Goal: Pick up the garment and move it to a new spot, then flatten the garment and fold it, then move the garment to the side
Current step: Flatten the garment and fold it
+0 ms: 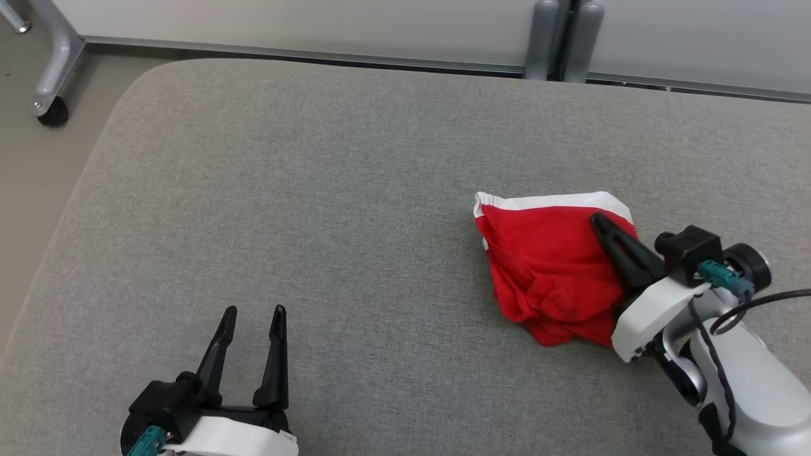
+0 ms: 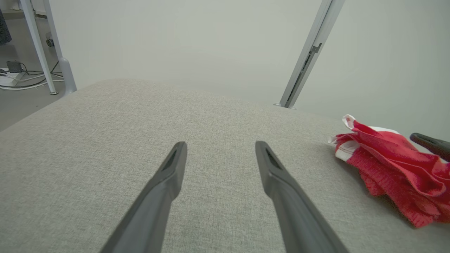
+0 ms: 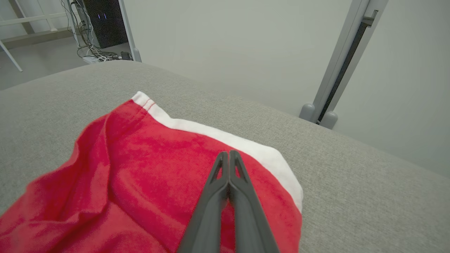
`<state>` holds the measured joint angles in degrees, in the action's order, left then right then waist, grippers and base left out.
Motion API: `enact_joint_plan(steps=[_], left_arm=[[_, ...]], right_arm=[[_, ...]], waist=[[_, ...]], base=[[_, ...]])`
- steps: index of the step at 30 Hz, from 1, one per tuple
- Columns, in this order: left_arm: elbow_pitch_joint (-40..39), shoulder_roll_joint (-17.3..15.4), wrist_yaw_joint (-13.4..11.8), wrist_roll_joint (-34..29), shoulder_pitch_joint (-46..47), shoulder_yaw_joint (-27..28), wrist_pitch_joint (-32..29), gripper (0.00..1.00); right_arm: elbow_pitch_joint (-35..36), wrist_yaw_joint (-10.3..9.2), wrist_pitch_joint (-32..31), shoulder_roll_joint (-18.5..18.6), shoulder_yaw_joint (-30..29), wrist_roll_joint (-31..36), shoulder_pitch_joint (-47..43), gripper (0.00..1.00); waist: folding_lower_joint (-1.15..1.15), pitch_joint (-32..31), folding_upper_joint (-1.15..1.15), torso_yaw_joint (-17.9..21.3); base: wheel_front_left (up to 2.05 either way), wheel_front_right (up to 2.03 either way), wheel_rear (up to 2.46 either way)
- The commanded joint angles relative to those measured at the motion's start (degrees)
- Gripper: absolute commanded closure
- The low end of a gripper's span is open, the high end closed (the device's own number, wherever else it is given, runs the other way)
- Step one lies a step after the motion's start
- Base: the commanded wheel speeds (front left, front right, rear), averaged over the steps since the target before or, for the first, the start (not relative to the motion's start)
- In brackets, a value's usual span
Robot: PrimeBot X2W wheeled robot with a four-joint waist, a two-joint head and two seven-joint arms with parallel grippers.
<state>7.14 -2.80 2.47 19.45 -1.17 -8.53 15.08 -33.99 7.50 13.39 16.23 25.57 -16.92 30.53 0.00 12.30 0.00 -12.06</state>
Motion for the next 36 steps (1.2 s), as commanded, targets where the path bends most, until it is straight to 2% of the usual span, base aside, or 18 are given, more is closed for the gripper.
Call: enact_joint_plan(steps=[1, 6, 11, 16, 21, 26, 32, 33, 34, 35, 36], left_arm=[[0.04, -0.21, -0.34, 0.41, 0.77, 0.02, 0.10, 0.00], [0.01, -0.22, -0.71, 0.86, -0.62, 0.43, 0.10, 0.00], [-0.28, -0.21, -1.16, 1.33, -1.04, 0.24, 0.10, 0.00], [-0.09, -0.22, -1.18, 1.26, -0.49, -0.27, 0.10, 0.00], [0.37, -0.22, -1.15, 0.82, -0.90, -0.22, 0.10, 0.00], [1.07, -0.23, -0.98, 0.41, -2.56, 0.84, 0.10, 0.00], [1.38, -0.23, -0.65, -0.72, -6.11, 3.17, 0.10, 0.00], [1.26, -0.22, -0.72, -0.97, -6.73, 3.69, 0.10, 0.00], [1.11, -0.22, -0.71, -1.18, -7.33, 4.09, 0.10, 0.00], [0.92, -0.22, -0.70, -1.24, -7.85, 4.58, 0.10, 0.00], [0.87, -0.23, -0.60, -1.37, -8.25, 5.04, 0.10, 0.00]], right_arm=[[-0.64, -0.01, 0.81, 0.30, 1.59, -0.77, -0.16, 1.00], [0.78, -0.01, 1.87, 1.14, 8.17, -3.00, -3.23, 1.00], [4.87, -0.01, 1.83, 0.82, 11.96, -3.37, -6.58, 1.00], [6.07, -0.01, 1.85, -1.94, 14.63, -3.63, -8.31, 1.00], [3.84, -0.01, 1.86, -5.17, 16.62, -4.21, -9.53, 1.00], [4.29, -0.01, 1.87, -7.17, 16.13, -4.84, -10.96, 1.00], [11.72, -0.01, 1.86, -5.84, 9.10, -3.30, -17.64, 0.98], [13.54, -0.01, 1.87, -5.52, 7.26, -2.87, -19.24, 0.78], [15.43, -0.01, 1.86, -5.08, 5.20, -2.16, -20.88, 0.64], [16.88, -0.01, 1.85, -4.54, 3.17, -1.52, -22.65, 0.28], [18.44, -0.01, 1.86, -4.25, 1.18, -1.05, -24.23, 0.00]], waist=[[0.00, 0.46, 0.00, -1.21], [0.00, -0.30, 0.00, -1.33], [0.00, -0.42, 0.00, -0.55], [0.00, -0.58, 0.00, 0.08], [0.00, -1.57, 0.00, 0.57], [0.00, -4.21, 0.00, 1.95], [0.00, -10.14, 0.00, 3.68], [0.00, -11.19, 0.00, 4.01], [0.00, -11.92, 0.00, 4.26], [0.00, -12.60, 0.00, 4.53], [0.00, -13.11, 0.00, 4.75]], base=[[0.00, 0.00, 0.00], [0.00, 0.00, 0.00], [0.00, 0.00, 0.00], [0.00, 0.00, 0.00], [0.00, 0.00, 0.00], [0.00, 0.00, 0.00], [0.00, 0.00, 0.00], [0.00, 0.00, 0.00], [0.00, 0.00, 0.00], [0.00, 0.00, 0.00], [0.00, 0.00, 0.00]])
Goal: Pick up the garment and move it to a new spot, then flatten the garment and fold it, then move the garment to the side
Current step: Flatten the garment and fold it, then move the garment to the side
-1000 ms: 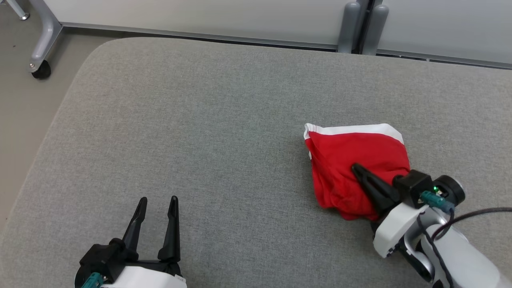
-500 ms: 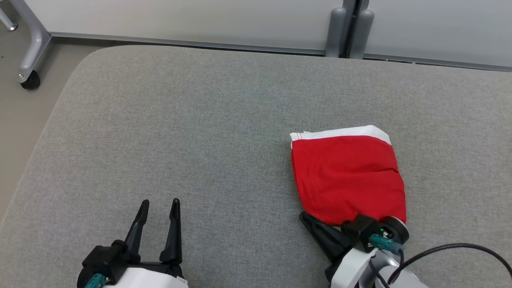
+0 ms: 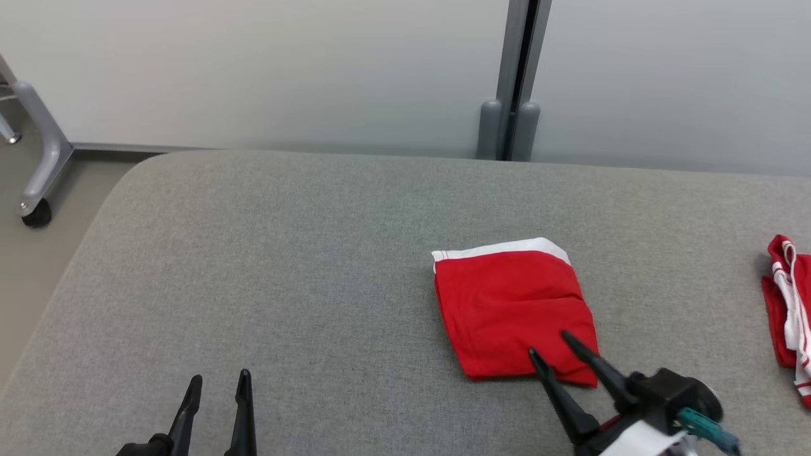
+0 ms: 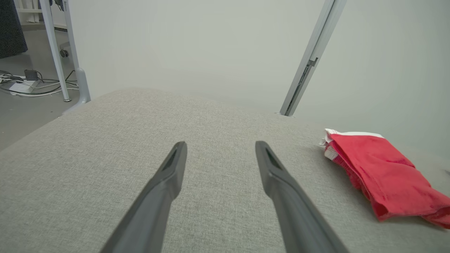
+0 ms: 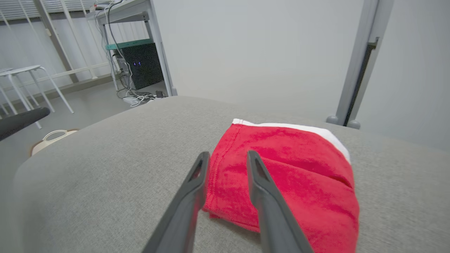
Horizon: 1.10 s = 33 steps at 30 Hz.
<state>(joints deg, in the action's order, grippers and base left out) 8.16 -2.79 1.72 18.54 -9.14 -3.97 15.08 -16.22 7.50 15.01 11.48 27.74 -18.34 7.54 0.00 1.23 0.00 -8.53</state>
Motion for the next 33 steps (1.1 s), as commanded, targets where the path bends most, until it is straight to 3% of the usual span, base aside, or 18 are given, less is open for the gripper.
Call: enact_joint_plan(steps=[1, 8, 18, 33], left_arm=[[-0.23, -0.22, 0.25, -0.60, -0.67, 0.81, 0.10, 0.00], [-0.38, -0.22, 0.53, -0.77, -3.21, 2.65, 0.10, 0.00], [0.63, -0.23, 1.28, -0.28, -5.55, 2.23, 0.10, 0.00], [1.65, -0.23, 2.36, -1.69, -4.46, 2.55, 0.10, 0.00]], right_arm=[[2.08, -0.01, 0.23, 0.57, -3.47, 0.54, -2.85, 0.00], [6.70, -0.01, 0.16, 0.09, -17.33, 2.66, -10.77, 0.00], [4.27, 0.00, 0.14, -1.79, -28.39, 3.66, -15.48, 0.00], [2.61, 0.00, 0.14, -3.02, -29.68, 3.88, -14.73, 0.00]], waist=[[0.00, -2.54, 0.00, 1.43], [0.00, -4.47, 0.00, 2.98], [0.00, -5.95, 0.00, 2.34], [0.00, -5.76, 0.00, 1.63]], base=[[0.00, 0.00, 0.00], [0.00, 0.00, 0.00], [0.00, 0.00, 0.00], [0.00, 0.00, 0.00]])
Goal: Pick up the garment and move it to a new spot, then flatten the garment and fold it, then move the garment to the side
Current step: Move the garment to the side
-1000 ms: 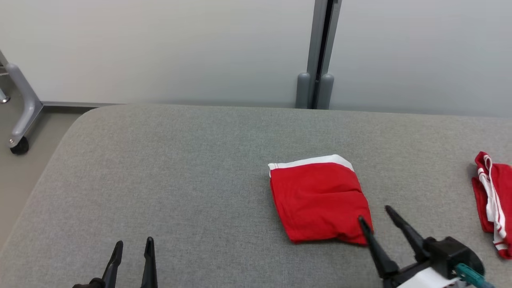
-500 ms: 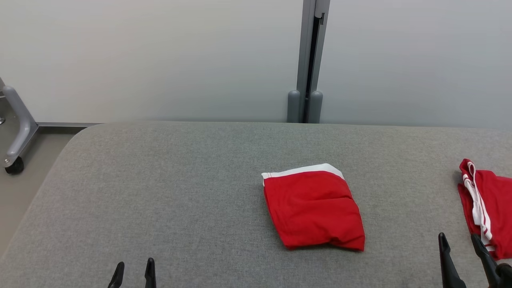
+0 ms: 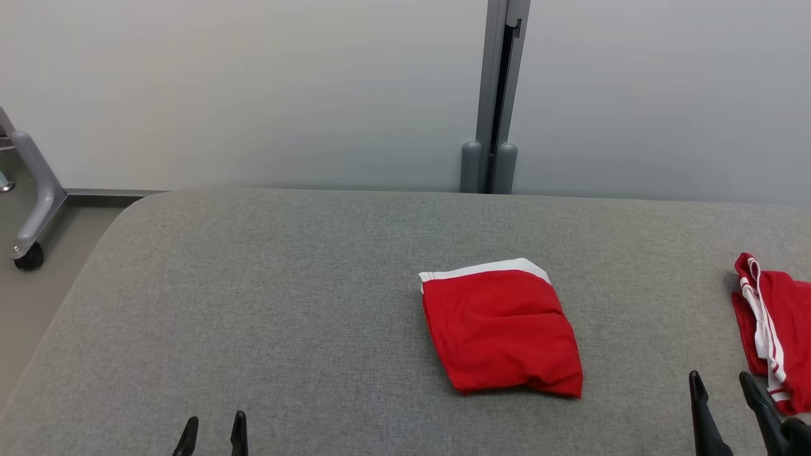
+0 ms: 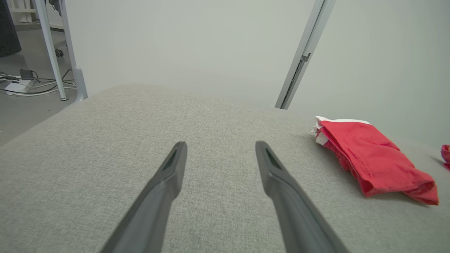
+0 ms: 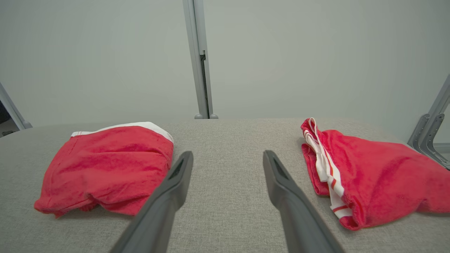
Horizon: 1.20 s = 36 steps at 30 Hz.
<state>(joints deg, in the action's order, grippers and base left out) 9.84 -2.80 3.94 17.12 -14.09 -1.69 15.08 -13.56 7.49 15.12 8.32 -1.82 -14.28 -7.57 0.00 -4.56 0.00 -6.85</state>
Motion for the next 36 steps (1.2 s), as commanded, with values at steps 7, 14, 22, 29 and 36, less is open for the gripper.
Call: enact_joint_plan(steps=[7, 14, 22, 29, 36], left_arm=[[-0.53, -0.21, 0.19, -0.51, 1.12, -0.10, 0.10, 0.00], [-0.97, -0.19, 0.33, 0.43, 4.85, -1.97, 0.10, 0.00], [-0.74, -0.21, 0.28, 1.17, 8.68, -3.49, 0.10, 0.00], [-0.96, -0.24, -0.31, 1.54, 10.42, -2.93, 0.10, 0.00], [-2.23, -0.21, -0.70, 3.12, 10.88, -1.83, 0.09, 0.00]], right_arm=[[-2.09, 0.01, -1.89, 0.24, 5.62, -11.07, 8.23, 0.00], [-5.05, 0.01, -21.40, 7.26, 15.53, -18.11, 22.17, 0.00], [-12.25, 0.07, -30.17, 6.68, 19.05, -19.83, 29.15, 0.00], [-18.54, 0.05, -29.78, 3.92, 21.08, -23.86, 32.36, 0.59], [-14.64, 0.05, -28.64, 9.51, 23.88, -27.95, 37.29, 1.00]], waist=[[0.00, 1.81, 0.00, 0.00], [0.00, 7.87, 0.00, -2.12], [0.00, 13.88, 0.00, -4.36], [0.00, 16.03, 0.00, -4.39], [0.00, 17.30, 0.00, 3.19]], base=[[0.00, 0.00, 0.00], [0.00, 0.00, 0.00], [0.00, 0.00, 0.00], [0.00, 0.00, 0.00], [0.00, 0.00, 0.00]])
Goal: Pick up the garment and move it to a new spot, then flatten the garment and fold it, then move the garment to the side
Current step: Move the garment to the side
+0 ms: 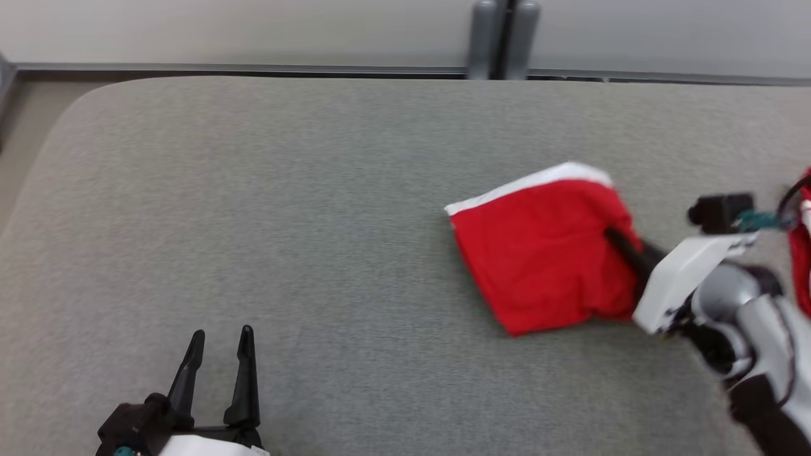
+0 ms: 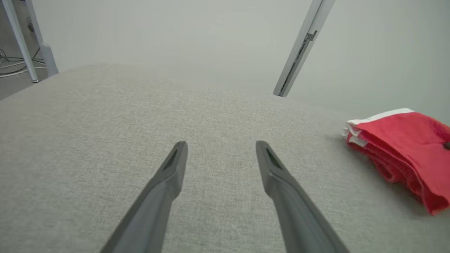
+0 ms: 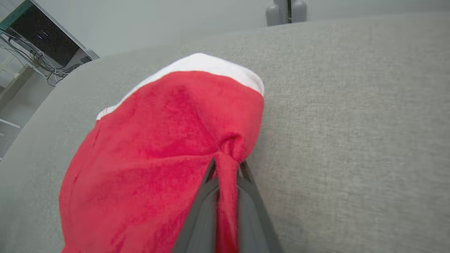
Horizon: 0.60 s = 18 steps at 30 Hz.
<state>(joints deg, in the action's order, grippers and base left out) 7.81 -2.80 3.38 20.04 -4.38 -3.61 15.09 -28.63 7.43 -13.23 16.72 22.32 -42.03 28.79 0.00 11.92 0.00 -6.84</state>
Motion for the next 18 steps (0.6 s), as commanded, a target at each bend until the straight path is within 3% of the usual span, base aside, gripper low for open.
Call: enact_joint_plan(steps=[1, 8, 11, 15, 16, 17, 18], left_arm=[[-0.40, -0.20, -0.07, 0.15, 1.68, 0.11, 0.09, 0.00], [-0.24, -0.25, -0.08, 2.26, 6.64, -1.27, 0.09, 0.00], [-0.12, -0.23, -0.11, 2.53, 8.21, -1.70, 0.09, 0.00], [0.40, -0.24, 0.29, 1.94, 8.47, -1.84, 0.09, 0.00], [0.54, -0.24, 0.38, 1.93, 8.48, -1.72, 0.09, 0.00], [0.74, -0.24, 0.44, 1.94, 8.45, -1.61, 0.09, 0.00], [0.95, -0.24, 0.49, 2.04, 8.37, -1.56, 0.09, 0.00]], right_arm=[[1.53, 0.11, -1.11, 2.95, -0.17, -0.73, 1.69, 1.00], [6.25, 0.11, -10.02, 17.53, -4.83, -0.60, 6.02, 1.00], [5.50, 0.11, -14.89, 23.06, -8.43, 0.83, 6.47, 1.00], [1.20, 0.06, -19.53, 27.62, -13.23, 6.10, 6.78, 1.00], [-0.11, 0.06, -20.03, 28.00, -14.17, 8.06, 7.05, 0.88], [-1.30, 0.06, -19.85, 28.12, -15.14, 10.21, 7.33, 0.31], [-2.69, 0.06, -19.49, 27.88, -16.06, 12.27, 7.43, 0.00]], waist=[[0.00, 1.27, 0.00, 4.45], [0.00, 5.17, 0.00, 8.45], [0.00, 6.32, 0.00, 8.63], [0.00, 7.13, 0.00, 8.37], [0.00, 7.23, 0.00, 8.29], [0.00, 7.27, 0.00, 8.20], [0.00, 7.24, 0.00, 8.09]], base=[[0.00, 0.00, 0.00], [0.00, 0.00, 0.00], [0.00, 0.00, 0.00], [0.00, 0.00, 0.00], [0.00, 0.00, 0.00], [0.00, 0.00, 0.00], [0.00, 0.00, 0.00]])
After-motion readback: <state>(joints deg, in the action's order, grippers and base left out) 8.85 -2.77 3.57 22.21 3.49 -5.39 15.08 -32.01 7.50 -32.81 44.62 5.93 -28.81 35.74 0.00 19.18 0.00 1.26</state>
